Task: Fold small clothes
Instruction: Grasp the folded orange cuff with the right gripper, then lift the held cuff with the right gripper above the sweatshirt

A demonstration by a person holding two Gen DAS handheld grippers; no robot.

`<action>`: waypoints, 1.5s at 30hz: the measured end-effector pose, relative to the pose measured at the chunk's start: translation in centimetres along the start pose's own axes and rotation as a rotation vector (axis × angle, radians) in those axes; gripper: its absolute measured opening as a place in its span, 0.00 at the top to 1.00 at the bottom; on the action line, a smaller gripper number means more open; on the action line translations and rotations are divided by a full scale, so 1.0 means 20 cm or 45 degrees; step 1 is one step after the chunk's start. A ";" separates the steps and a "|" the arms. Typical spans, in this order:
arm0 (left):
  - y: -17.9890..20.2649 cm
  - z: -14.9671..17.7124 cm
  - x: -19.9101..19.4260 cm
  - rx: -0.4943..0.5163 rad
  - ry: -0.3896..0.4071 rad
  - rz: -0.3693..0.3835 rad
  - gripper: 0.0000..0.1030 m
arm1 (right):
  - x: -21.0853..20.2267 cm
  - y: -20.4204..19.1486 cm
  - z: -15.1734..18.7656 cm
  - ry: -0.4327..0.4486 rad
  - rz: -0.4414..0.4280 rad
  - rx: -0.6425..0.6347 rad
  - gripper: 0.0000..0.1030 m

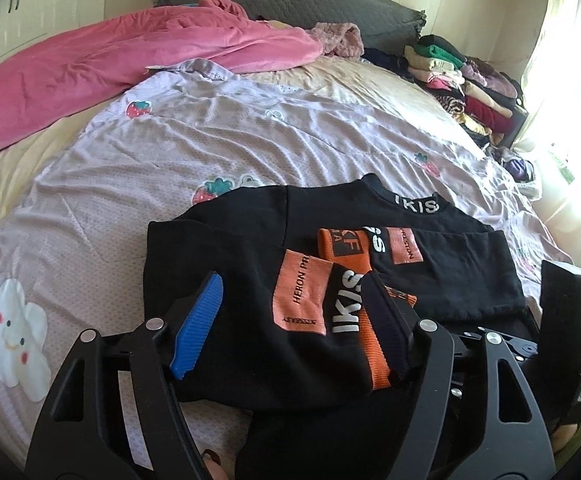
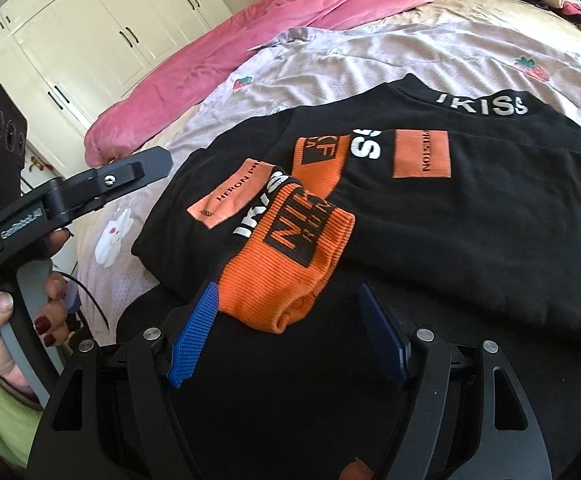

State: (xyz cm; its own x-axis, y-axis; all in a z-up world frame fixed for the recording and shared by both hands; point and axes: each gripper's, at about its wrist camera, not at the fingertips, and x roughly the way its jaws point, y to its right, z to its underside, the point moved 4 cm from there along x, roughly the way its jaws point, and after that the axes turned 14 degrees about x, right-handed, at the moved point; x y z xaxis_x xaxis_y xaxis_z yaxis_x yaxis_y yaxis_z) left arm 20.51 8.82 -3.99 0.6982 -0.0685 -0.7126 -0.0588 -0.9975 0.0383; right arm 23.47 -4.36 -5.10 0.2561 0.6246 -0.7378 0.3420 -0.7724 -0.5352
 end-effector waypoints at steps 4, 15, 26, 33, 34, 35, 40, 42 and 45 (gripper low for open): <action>-0.02 0.00 0.00 0.005 0.008 -0.013 0.38 | 0.04 0.02 -0.04 -0.018 -0.026 0.026 0.31; -0.07 0.02 0.01 0.032 0.024 -0.084 0.38 | 0.09 0.00 -0.06 -0.015 -0.100 0.021 0.81; -0.09 0.03 0.00 0.017 0.031 -0.078 0.36 | -0.14 -0.11 -0.12 0.204 -0.116 -0.076 0.96; -0.12 0.03 -0.02 -0.008 0.041 -0.075 0.36 | -0.40 -0.08 -0.27 0.383 -0.077 -0.075 0.96; -0.12 0.03 -0.02 -0.006 0.041 -0.074 0.36 | -0.42 -0.06 -0.29 0.401 -0.058 -0.075 0.96; -0.12 0.03 -0.02 -0.004 0.037 -0.076 0.36 | -0.45 -0.03 -0.30 0.419 -0.036 -0.075 0.96; -0.12 0.04 -0.01 -0.008 0.022 -0.084 0.36 | -0.58 0.18 -0.33 0.547 0.088 -0.003 0.96; -0.11 0.04 -0.02 0.002 0.018 -0.091 0.36 | -0.62 0.27 -0.34 0.574 0.119 0.035 0.96; -0.10 0.05 0.00 0.008 0.005 -0.098 0.36 | -0.66 0.38 -0.33 0.601 0.152 0.095 0.96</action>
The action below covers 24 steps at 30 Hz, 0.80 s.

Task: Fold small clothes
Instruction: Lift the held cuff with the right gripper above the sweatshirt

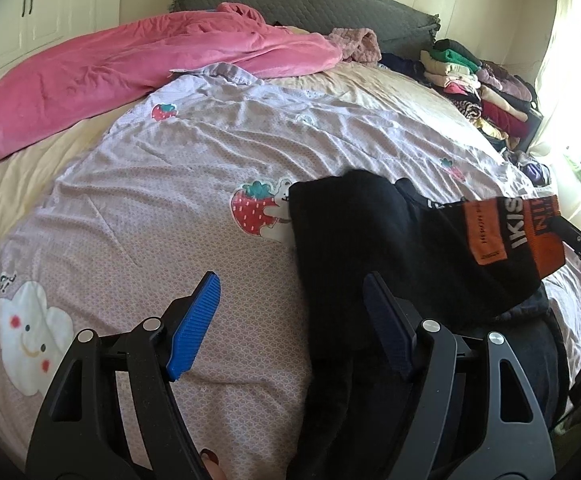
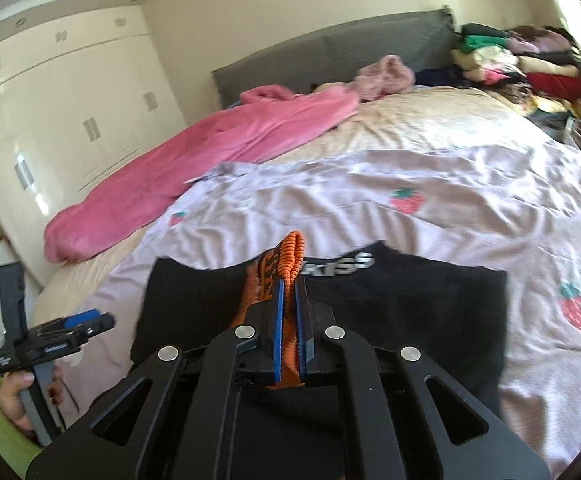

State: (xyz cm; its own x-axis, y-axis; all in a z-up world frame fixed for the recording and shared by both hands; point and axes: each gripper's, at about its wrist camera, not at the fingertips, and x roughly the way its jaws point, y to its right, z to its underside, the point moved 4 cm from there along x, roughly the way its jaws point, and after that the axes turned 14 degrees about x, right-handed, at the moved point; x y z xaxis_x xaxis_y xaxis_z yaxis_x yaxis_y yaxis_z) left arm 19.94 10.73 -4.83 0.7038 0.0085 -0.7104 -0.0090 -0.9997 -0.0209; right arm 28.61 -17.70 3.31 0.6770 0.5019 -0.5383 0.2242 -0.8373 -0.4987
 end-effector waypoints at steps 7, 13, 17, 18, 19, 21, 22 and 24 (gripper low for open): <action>0.08 -0.01 0.05 0.036 -0.024 0.004 0.36 | -0.05 0.14 -0.02 0.031 0.060 0.072 0.96; 0.18 -0.09 0.10 0.079 -0.018 0.040 0.36 | -0.07 0.19 -0.01 0.059 0.141 0.064 0.96; 0.28 -0.16 0.12 0.109 0.005 0.094 0.36 | -0.07 0.21 -0.01 0.061 0.175 0.071 0.96; 0.30 -0.17 0.13 0.116 0.008 0.102 0.36 | -0.07 0.22 -0.01 0.061 0.187 0.069 0.96; 0.33 -0.18 0.14 0.125 0.006 0.110 0.36 | -0.07 0.22 -0.01 0.065 0.193 0.068 0.96; 0.37 -0.21 0.17 0.149 -0.005 0.135 0.36 | -0.07 0.23 -0.01 0.070 0.218 0.057 0.96; 0.41 -0.22 0.19 0.168 -0.012 0.142 0.36 | -0.07 0.23 -0.01 0.071 0.231 0.050 0.96; 0.44 -0.22 0.25 0.191 -0.039 0.155 0.36 | -0.07 0.24 -0.01 0.069 0.232 0.054 0.96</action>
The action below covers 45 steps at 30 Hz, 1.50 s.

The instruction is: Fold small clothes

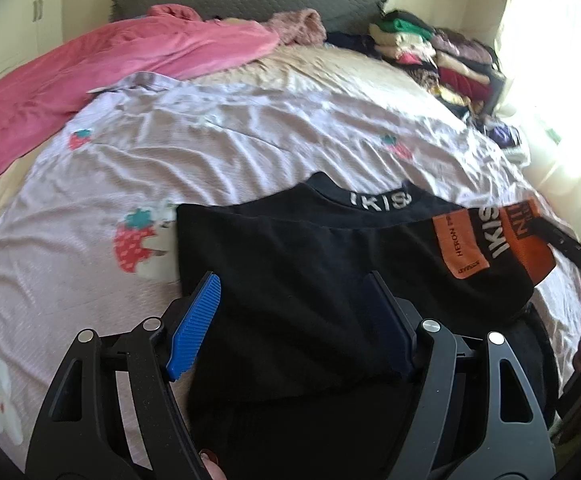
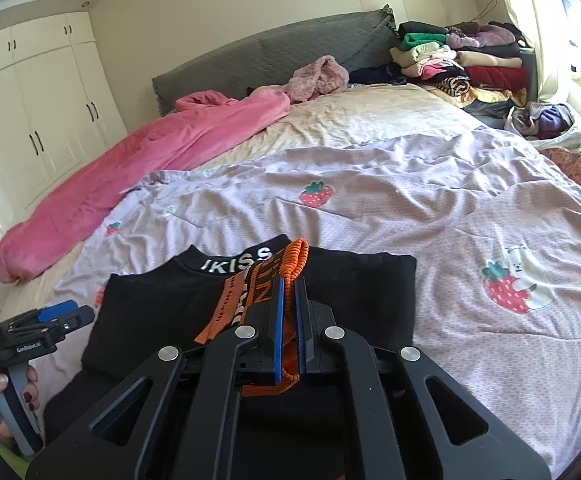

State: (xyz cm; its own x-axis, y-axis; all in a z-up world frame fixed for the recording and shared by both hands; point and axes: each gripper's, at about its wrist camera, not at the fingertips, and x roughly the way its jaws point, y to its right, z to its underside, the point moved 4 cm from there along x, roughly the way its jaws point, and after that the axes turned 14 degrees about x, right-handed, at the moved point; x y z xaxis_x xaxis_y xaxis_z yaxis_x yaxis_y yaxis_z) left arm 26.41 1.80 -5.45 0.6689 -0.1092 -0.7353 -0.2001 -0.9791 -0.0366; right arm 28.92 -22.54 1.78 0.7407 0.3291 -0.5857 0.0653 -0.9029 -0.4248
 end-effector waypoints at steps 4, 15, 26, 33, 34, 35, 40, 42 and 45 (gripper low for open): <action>0.03 0.03 0.12 0.013 -0.083 0.032 0.36 | 0.00 0.01 0.00 0.002 0.021 -0.007 0.96; 0.02 0.12 0.21 0.005 -0.156 0.035 0.36 | 0.01 0.04 0.00 0.034 0.189 -0.065 0.69; 0.12 0.03 0.08 0.076 -0.073 0.051 0.36 | 0.10 -0.16 0.14 -0.110 0.090 -0.265 0.65; 0.11 0.15 0.25 0.056 -0.224 0.107 0.34 | 0.12 -0.13 0.15 -0.114 0.146 -0.275 0.60; 0.10 0.15 0.25 0.044 -0.218 0.110 0.34 | 0.11 -0.13 0.14 -0.111 0.149 -0.275 0.60; 0.10 0.15 0.24 0.040 -0.214 0.112 0.34 | 0.12 -0.13 0.15 -0.111 0.147 -0.280 0.60; 0.10 0.16 0.24 0.048 -0.209 0.113 0.34 | 0.17 -0.21 0.22 -0.149 0.114 -0.352 0.57; 0.10 0.17 0.24 0.052 -0.206 0.110 0.34 | 0.21 -0.23 0.26 -0.192 0.081 -0.353 0.57; 0.09 0.17 0.23 0.053 -0.204 0.111 0.34 | 0.29 -0.21 0.32 -0.285 0.143 -0.381 0.57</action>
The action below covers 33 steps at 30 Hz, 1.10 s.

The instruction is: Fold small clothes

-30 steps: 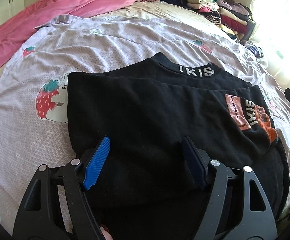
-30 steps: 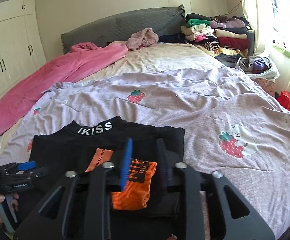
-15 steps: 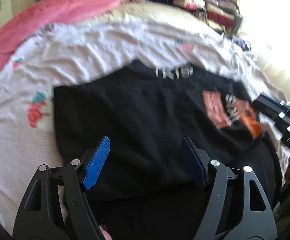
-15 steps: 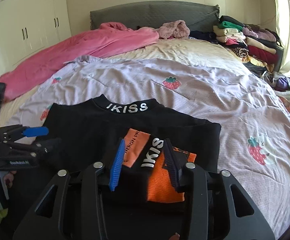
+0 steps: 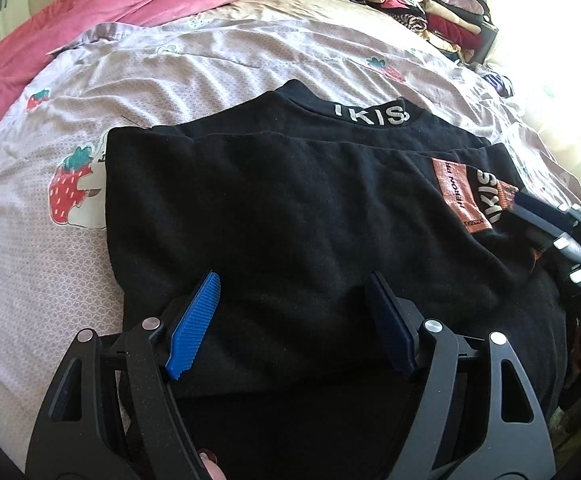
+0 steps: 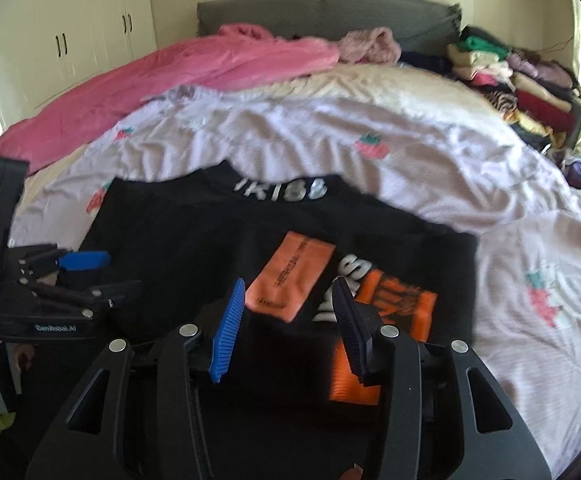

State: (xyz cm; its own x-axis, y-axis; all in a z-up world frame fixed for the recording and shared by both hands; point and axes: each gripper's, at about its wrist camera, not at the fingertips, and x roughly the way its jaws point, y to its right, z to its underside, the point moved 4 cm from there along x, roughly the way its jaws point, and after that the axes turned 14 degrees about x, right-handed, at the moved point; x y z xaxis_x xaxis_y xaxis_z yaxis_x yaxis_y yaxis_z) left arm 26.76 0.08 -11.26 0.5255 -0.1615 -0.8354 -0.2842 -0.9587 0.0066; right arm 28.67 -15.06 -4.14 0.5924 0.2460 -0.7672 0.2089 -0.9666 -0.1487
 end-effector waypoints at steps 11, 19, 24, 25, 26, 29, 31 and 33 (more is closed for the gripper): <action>0.00 0.01 0.00 -0.009 0.006 -0.002 0.34 | 0.12 0.12 0.05 -0.119 0.077 0.046 0.51; 0.00 0.01 -0.02 -0.013 0.008 -0.011 0.34 | 0.04 0.08 0.02 -0.067 0.003 0.048 0.49; 0.00 0.02 -0.05 -0.018 0.009 -0.015 0.34 | -0.02 0.02 0.00 -0.047 -0.125 0.039 0.49; 0.00 0.02 -0.05 -0.018 0.008 -0.015 0.34 | -0.03 0.00 0.00 -0.046 -0.143 0.024 0.49; 0.00 0.02 -0.05 -0.018 0.007 -0.017 0.34 | -0.04 -0.02 0.01 -0.046 -0.156 0.009 0.49; 0.00 0.03 -0.07 -0.021 0.006 -0.021 0.35 | -0.01 -0.08 0.04 -0.087 -0.151 -0.062 0.46; 0.00 0.04 -0.07 -0.022 0.002 -0.025 0.34 | 0.04 -0.08 0.07 -0.136 -0.096 -0.089 0.45; 0.00 0.04 -0.08 -0.021 -0.002 -0.032 0.34 | 0.07 -0.08 0.09 -0.159 -0.094 -0.077 0.45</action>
State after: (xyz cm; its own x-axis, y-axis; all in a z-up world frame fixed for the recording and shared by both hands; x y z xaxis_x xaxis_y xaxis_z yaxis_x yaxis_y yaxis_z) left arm 25.25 0.56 -10.47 0.5311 -0.1371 -0.8362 -0.2577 -0.9662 -0.0053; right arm 27.74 -13.35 -6.07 0.4731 0.3019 -0.8277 0.2969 -0.9391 -0.1728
